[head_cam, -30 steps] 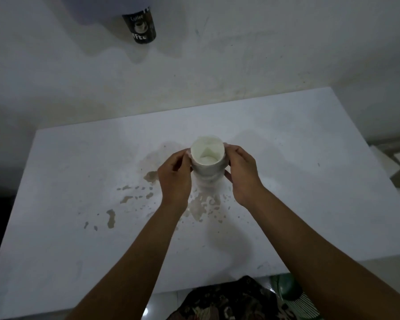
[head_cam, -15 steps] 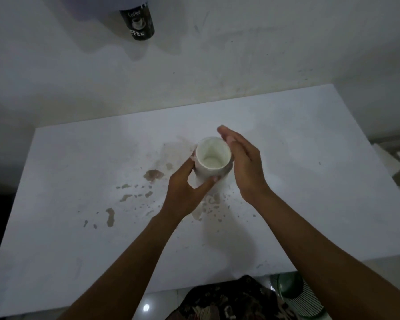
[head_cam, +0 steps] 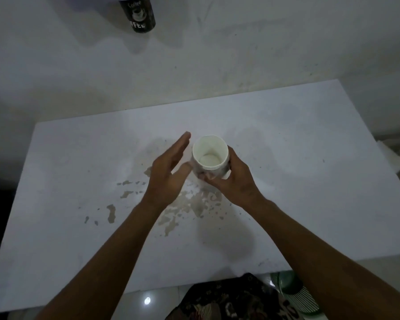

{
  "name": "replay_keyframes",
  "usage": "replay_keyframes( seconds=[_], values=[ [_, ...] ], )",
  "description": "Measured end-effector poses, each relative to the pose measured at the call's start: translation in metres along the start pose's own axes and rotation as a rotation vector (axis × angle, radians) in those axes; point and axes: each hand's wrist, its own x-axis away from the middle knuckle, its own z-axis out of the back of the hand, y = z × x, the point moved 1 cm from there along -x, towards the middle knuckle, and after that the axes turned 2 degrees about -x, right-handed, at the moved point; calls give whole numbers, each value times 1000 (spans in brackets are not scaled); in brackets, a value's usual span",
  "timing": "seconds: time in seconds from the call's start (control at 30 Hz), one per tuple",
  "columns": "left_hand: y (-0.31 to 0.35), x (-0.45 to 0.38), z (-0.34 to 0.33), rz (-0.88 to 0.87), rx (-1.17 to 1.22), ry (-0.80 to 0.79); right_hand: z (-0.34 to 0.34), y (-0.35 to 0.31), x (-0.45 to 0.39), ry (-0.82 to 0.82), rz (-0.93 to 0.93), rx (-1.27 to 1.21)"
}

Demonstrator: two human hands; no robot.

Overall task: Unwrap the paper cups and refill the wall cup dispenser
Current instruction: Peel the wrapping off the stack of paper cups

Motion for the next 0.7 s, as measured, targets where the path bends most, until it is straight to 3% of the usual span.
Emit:
replay_keyframes(
  seconds=[0.13, 0.27, 0.33, 0.43, 0.7],
  values=[
    [13, 0, -17, -16, 12, 1, -3, 0, -1, -10, -16, -11],
    [-8, 3, -30, 60, 58, 52, 17, 1, 1, -129, -45, 27],
    [-17, 5, -33, 91, 34, 51, 29, 4, 1, -54, -82, -35],
    [-22, 5, -37, 97, -33, 15, 29, -2, -3, 142, -243, -331],
    [-31, 5, -33, 176, -27, -59, 12, 4, -1, 286, -324, -333]
  ],
)
